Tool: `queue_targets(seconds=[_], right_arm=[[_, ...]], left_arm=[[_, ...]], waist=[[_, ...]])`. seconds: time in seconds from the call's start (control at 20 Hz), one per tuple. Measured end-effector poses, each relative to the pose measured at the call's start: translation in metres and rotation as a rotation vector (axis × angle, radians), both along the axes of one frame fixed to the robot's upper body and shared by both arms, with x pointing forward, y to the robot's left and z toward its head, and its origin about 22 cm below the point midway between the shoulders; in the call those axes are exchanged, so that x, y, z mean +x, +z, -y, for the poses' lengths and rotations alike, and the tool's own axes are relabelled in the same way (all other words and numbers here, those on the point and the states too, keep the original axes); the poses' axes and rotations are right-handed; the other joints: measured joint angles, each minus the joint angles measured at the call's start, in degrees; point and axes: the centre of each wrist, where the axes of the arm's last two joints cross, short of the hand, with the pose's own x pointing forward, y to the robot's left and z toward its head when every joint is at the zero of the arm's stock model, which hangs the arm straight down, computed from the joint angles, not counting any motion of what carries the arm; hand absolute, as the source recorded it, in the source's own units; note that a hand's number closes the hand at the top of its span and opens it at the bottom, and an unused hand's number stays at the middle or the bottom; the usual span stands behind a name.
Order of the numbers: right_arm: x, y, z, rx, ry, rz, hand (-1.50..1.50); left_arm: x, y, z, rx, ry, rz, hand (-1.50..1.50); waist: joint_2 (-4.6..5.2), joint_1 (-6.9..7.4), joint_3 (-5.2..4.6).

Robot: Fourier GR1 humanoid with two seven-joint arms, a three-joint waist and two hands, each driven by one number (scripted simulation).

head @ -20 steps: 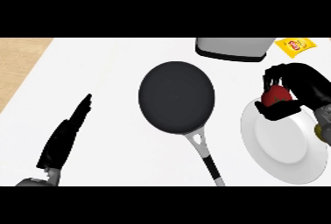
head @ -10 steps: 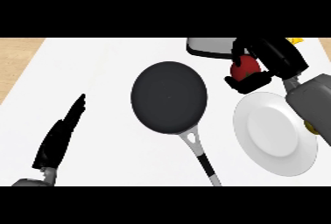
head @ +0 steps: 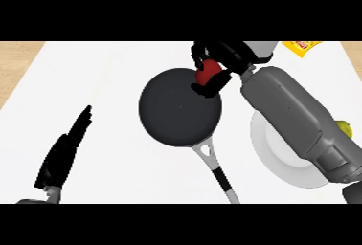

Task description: Pick the tomato from the plate and place it in the pan

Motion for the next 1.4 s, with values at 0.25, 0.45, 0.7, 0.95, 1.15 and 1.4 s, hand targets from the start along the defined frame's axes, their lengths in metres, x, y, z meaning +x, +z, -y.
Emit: queue_targets(seconds=[0.25, 0.45, 0.7, 0.95, 1.15, 1.4], right_arm=[[0.0, -0.024, -0.053, -0.024, 0.044, -0.082, 1.5], [-0.006, -0.041, -0.08, -0.099, 0.051, -0.104, 1.5], [-0.014, -0.07, -0.081, -0.202, 0.087, -0.176, 1.5], [-0.017, -0.09, -0.072, -0.144, 0.035, -0.444, -1.5], [-0.022, -0.098, -0.069, -0.004, 0.035, -0.55, -1.5], [-0.02, -0.093, -0.067, 0.231, 0.008, -0.541, -1.5]], left_arm=[[0.0, 0.0, 0.0, 0.0, 0.006, 0.006, 0.0], [0.0, 0.0, 0.003, 0.003, -0.009, 0.005, 0.0], [0.004, 0.001, 0.005, 0.004, -0.029, 0.013, 0.0], [0.008, 0.004, 0.012, -0.001, -0.057, 0.022, 0.0], [0.011, 0.006, 0.015, 0.002, -0.072, 0.023, 0.0], [0.013, 0.005, 0.016, 0.001, -0.069, 0.026, 0.0]], waist=[[0.13, 0.1, -0.02], [0.27, 0.8, -0.04], [0.66, 1.96, -0.05], [1.11, 3.51, -0.04], [1.22, 4.24, 0.02], [1.17, 4.1, 0.06]])
